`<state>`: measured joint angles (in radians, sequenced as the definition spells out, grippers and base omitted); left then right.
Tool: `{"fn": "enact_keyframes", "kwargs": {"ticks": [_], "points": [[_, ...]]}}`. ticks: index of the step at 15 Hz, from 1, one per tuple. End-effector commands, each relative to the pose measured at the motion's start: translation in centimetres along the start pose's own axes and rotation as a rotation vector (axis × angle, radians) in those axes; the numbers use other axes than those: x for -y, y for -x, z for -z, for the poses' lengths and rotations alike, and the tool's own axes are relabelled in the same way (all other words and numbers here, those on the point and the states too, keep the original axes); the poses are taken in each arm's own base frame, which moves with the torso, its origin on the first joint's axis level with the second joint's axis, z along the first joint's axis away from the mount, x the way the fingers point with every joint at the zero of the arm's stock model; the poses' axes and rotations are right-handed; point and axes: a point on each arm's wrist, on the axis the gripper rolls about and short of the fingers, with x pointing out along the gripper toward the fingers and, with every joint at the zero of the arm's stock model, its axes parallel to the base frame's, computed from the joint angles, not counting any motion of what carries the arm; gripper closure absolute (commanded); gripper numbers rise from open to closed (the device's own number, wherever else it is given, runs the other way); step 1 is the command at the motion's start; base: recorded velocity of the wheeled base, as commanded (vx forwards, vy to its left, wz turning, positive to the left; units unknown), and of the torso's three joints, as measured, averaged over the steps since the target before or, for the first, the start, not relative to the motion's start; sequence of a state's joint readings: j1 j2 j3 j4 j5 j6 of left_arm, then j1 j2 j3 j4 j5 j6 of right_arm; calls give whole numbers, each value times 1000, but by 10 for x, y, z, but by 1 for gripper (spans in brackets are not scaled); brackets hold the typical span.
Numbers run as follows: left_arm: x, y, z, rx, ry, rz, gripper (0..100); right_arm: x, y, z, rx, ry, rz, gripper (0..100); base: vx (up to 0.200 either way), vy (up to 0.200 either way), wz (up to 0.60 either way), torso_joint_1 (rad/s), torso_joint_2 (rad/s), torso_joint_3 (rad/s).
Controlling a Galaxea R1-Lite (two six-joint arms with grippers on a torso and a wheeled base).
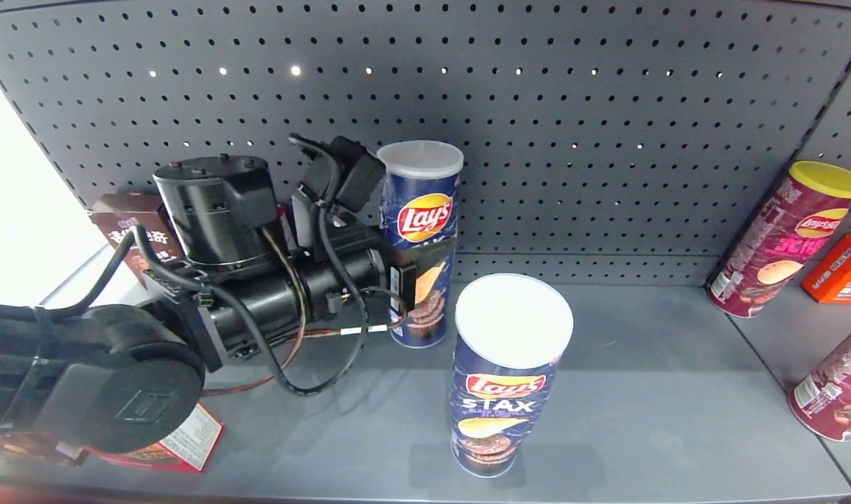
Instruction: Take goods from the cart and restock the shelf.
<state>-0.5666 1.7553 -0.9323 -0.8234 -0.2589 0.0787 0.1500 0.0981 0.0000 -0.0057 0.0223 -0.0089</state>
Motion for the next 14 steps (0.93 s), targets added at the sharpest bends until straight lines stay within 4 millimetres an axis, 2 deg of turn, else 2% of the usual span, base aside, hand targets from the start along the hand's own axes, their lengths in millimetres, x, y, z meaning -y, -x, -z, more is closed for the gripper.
{"fn": "enact_keyframes", "kwargs": {"ticks": [1, 9, 14], "points": [[-9, -12, 15, -31, 7, -16, 100, 0, 0, 0, -3, 0, -1, 0, 0, 0, 0, 0, 0, 0], [-23, -44, 31, 44, -11, -39, 100, 0, 0, 0, -3, 0, -1, 0, 0, 0, 0, 0, 0, 0], [-24, -51, 34, 65, -17, -36, 100, 0, 0, 0, -3, 0, -1, 0, 0, 0, 0, 0, 0, 0]]}}
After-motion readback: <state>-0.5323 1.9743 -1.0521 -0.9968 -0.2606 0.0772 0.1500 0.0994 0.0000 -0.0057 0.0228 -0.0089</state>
